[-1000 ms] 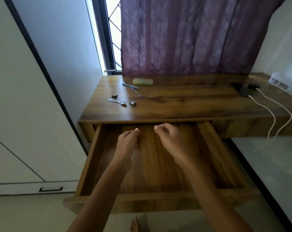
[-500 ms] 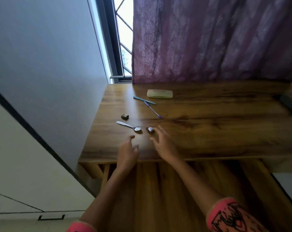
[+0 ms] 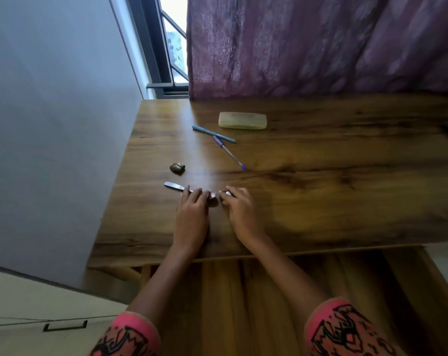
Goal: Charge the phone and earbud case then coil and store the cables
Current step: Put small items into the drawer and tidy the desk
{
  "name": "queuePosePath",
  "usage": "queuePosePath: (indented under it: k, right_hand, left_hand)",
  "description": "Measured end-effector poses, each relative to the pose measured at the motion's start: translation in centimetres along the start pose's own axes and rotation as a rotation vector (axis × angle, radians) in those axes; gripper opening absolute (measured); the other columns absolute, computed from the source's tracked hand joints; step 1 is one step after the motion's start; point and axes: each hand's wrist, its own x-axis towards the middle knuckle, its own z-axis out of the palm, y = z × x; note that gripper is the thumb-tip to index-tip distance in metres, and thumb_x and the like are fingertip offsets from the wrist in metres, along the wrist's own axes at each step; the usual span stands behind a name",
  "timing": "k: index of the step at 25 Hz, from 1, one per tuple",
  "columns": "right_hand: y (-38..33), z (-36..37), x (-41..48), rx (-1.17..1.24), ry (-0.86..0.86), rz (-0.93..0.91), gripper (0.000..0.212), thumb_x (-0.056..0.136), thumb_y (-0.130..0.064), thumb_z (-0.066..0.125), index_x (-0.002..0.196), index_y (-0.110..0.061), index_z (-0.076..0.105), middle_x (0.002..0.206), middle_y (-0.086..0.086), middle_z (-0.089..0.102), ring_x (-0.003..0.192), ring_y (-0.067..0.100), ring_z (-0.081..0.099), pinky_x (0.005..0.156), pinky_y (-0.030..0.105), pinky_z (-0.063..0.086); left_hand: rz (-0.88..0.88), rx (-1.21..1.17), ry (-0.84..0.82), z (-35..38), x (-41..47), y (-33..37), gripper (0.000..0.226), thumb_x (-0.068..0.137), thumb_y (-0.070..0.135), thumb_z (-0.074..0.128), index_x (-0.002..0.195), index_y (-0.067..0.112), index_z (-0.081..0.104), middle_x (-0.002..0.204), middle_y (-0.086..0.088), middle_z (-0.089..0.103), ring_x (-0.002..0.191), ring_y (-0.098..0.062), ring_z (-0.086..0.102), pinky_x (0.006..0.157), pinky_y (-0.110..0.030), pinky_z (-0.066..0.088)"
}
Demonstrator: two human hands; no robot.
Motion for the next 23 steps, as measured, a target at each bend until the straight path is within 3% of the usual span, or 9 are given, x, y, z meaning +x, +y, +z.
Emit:
queuePosePath:
  k: [3, 7, 9, 11, 13, 15, 18, 23]
  right_hand:
    - [0.0, -0.2, 0.1, 0.037, 0.014, 0.007, 0.029, 0.084, -0.003, 0.058, 0.112, -0.005, 0.065, 0.109, 0.010, 0.064, 0.099, 0.027, 0.052, 0.085, 0.036, 0.049]
    - [0.4, -2.9, -1.3, 0.290, 0.042, 0.190, 0.028, 0.086, -0.003, 0.058, 0.112, -0.008, 0.066, 0.112, 0.005, 0.066, 0.104, 0.016, 0.056, 0.085, 0.012, 0.038]
    - [1.1, -5.1, -3.3, 0.445, 0.057, 0.303, 0.025, 0.085, -0.005, 0.062, 0.109, -0.009, 0.067, 0.110, 0.002, 0.067, 0.100, 0.008, 0.058, 0.080, 0.003, 0.038]
    - [2.2, -7.8, -6.0, 0.493, 0.107, 0.376, 0.024, 0.082, -0.008, 0.067, 0.107, -0.012, 0.069, 0.107, -0.002, 0.067, 0.095, -0.001, 0.057, 0.078, -0.001, 0.041]
    - [3.8, -11.0, -9.6, 0.467, 0.161, 0.410, 0.024, 0.080, -0.011, 0.071, 0.104, -0.014, 0.070, 0.102, -0.008, 0.066, 0.087, -0.010, 0.055, 0.076, 0.000, 0.042]
    - [5.9, -14.2, -13.5, 0.423, 0.179, 0.475, 0.024, 0.078, -0.014, 0.072, 0.102, -0.016, 0.071, 0.099, -0.011, 0.064, 0.087, -0.009, 0.056, 0.077, 0.005, 0.045]
    - [9.7, -18.3, -19.9, 0.295, 0.133, 0.590, 0.023, 0.078, -0.016, 0.073, 0.101, -0.017, 0.069, 0.101, -0.006, 0.066, 0.092, 0.005, 0.060, 0.083, 0.023, 0.050]
    - [15.5, -21.8, -28.7, 0.026, -0.130, 0.727, 0.032, 0.079, -0.018, 0.071, 0.110, -0.012, 0.065, 0.114, 0.003, 0.064, 0.104, 0.013, 0.058, 0.088, 0.022, 0.046]
  left_hand:
    - [0.080, 0.138, 0.085, -0.2, -0.3, 0.2, 0.030, 0.081, 0.014, 0.043, 0.094, 0.008, 0.069, 0.084, -0.010, 0.066, 0.091, -0.034, 0.063, 0.103, -0.056, 0.033]
    - [0.094, 0.249, 0.062, -1.0, -1.9, 2.3, 0.011, 0.077, 0.012, 0.068, 0.088, 0.013, 0.070, 0.080, -0.007, 0.071, 0.073, -0.027, 0.067, 0.099, -0.049, 0.042]
    - [0.055, 0.176, 0.054, -1.6, -3.1, 5.0, 0.012, 0.074, 0.015, 0.075, 0.085, 0.012, 0.071, 0.076, -0.008, 0.071, 0.065, -0.028, 0.067, 0.072, -0.035, 0.051]
    - [-0.012, 0.026, 0.090, -2.5, -4.3, 8.7, 0.006, 0.078, 0.013, 0.071, 0.084, 0.011, 0.071, 0.072, -0.007, 0.070, 0.055, -0.024, 0.063, 0.048, -0.020, 0.035]
    - [-0.049, -0.146, 0.081, -3.0, -5.7, 12.9, 0.008, 0.084, 0.015, 0.065, 0.087, 0.010, 0.071, 0.068, 0.000, 0.066, 0.050, -0.008, 0.054, 0.043, -0.011, 0.027]
    - [-0.118, -0.373, 0.004, -2.5, -7.4, 16.5, 0.008, 0.085, 0.018, 0.065, 0.085, 0.012, 0.071, 0.065, 0.009, 0.061, 0.052, 0.001, 0.050, 0.045, -0.007, 0.036]
    - [-0.290, -0.571, -0.145, 0.3, -12.0, 21.6, 0.006, 0.082, 0.023, 0.069, 0.080, 0.017, 0.070, 0.068, 0.010, 0.062, 0.059, 0.002, 0.055, 0.049, -0.007, 0.039]
    - [-0.465, -0.640, -0.446, 7.4, -20.6, 27.5, 0.011, 0.082, 0.016, 0.068, 0.072, 0.010, 0.068, 0.068, -0.002, 0.068, 0.061, -0.010, 0.064, 0.055, -0.027, 0.055]
